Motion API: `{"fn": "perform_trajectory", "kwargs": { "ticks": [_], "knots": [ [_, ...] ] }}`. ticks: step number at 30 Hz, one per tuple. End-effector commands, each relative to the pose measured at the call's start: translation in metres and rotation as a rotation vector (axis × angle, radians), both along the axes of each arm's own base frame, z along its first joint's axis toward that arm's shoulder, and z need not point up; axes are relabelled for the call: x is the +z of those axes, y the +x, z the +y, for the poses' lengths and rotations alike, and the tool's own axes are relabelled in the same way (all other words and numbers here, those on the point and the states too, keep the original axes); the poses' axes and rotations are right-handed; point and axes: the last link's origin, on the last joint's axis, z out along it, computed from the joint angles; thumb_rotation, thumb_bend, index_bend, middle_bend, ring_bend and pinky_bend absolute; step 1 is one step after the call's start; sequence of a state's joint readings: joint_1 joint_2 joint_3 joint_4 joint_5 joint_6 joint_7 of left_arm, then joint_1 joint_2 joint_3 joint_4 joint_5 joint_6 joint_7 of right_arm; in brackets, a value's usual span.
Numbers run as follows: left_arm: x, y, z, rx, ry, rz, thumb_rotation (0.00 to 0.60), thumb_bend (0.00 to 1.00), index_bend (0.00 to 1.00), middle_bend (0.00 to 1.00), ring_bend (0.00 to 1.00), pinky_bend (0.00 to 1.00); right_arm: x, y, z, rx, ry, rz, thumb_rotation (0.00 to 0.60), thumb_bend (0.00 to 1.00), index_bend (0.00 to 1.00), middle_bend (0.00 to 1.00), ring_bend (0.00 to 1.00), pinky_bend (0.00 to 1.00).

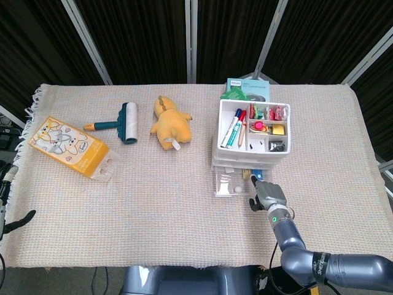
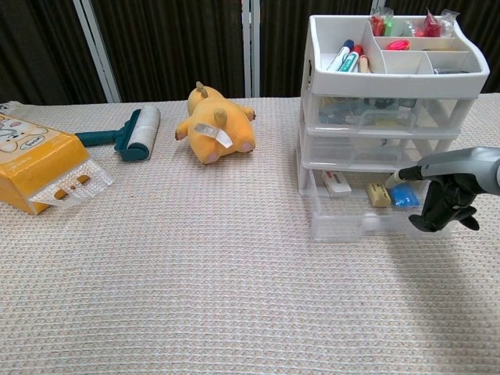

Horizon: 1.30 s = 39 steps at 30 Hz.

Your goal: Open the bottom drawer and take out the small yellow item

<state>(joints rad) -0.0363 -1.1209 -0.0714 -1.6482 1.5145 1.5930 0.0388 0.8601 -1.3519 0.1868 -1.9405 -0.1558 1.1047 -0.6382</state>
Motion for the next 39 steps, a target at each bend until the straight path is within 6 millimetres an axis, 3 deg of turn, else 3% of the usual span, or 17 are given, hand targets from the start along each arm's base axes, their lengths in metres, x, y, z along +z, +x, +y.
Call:
{"fn": "perform_trajectory", "kwargs": {
  "ticks": [1, 18, 31, 39],
  "knots": [
    [0.000, 0.000, 0.000, 0.000, -0.002, 0.001, 0.600, 0.17, 0.00, 0.00, 0.00, 0.00, -0.002, 0.003, -0.005, 0.001, 0.001, 0.031, 0.600, 0.62, 0.00, 0.93, 0.95, 0.77],
    [-0.001, -0.001, 0.002, 0.006, -0.010, 0.001, 0.600, 0.17, 0.00, 0.00, 0.00, 0.00, -0.011, 0.017, -0.023, -0.010, -0.010, 0.125, 0.600, 0.67, 0.00, 0.94, 0.96, 0.79],
    [-0.002, 0.000, 0.002, 0.004, -0.016, -0.001, 0.600, 0.17, 0.00, 0.00, 0.00, 0.00, -0.020, 0.020, -0.025, -0.014, 0.020, 0.171, 0.600, 0.67, 0.01, 0.95, 0.97, 0.79],
    [-0.001, -0.001, 0.002, 0.003, -0.016, -0.003, 0.600, 0.17, 0.00, 0.00, 0.00, 0.00, -0.025, 0.021, -0.023, -0.017, 0.048, 0.207, 0.600, 0.67, 0.09, 0.95, 0.97, 0.80]
  ]
}}
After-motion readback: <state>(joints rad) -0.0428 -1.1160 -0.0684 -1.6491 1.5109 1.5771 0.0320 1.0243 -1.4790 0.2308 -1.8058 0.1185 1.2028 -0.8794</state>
